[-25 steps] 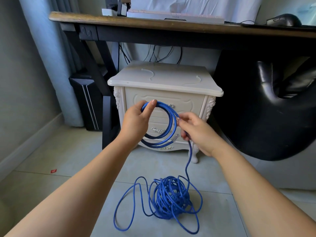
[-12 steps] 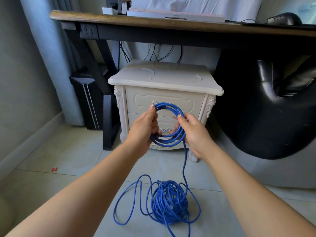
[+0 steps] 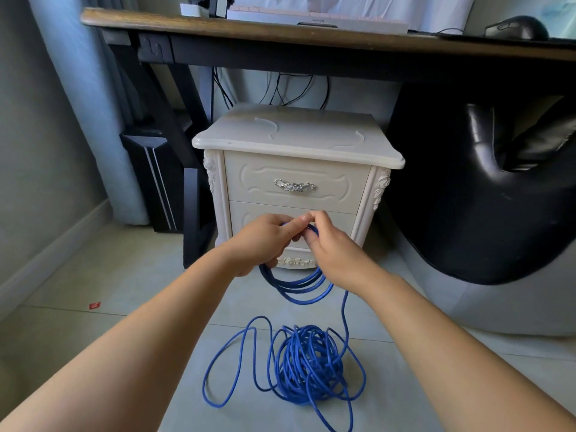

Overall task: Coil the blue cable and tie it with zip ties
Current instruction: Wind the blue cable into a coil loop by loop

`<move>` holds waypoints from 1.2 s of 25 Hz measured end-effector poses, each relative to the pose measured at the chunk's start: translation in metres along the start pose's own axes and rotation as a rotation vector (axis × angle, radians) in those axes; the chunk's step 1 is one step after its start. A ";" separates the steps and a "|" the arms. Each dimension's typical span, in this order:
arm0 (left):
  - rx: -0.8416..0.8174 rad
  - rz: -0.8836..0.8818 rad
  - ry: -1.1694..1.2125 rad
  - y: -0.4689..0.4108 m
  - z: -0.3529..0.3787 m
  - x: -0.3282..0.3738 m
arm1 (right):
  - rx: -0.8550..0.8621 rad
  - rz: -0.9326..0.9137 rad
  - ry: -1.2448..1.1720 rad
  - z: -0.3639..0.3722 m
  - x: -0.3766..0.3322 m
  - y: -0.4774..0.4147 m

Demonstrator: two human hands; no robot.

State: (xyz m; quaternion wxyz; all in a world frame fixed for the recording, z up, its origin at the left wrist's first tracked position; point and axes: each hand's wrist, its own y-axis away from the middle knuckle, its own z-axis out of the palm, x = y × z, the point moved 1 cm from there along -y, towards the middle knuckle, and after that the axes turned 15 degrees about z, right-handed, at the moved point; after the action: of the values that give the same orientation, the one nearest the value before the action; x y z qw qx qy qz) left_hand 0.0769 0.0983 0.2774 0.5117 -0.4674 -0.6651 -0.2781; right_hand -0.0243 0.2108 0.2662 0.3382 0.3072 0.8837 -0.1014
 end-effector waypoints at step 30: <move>0.309 -0.147 0.581 -0.003 -0.008 -0.002 | -0.510 0.221 -0.952 -0.013 0.023 -0.011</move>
State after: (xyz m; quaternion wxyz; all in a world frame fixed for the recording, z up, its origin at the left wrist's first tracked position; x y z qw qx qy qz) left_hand 0.0780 0.0892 0.2782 0.7233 -0.2363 -0.5575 -0.3319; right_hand -0.0511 0.2181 0.2607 0.7728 0.2268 0.5922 0.0246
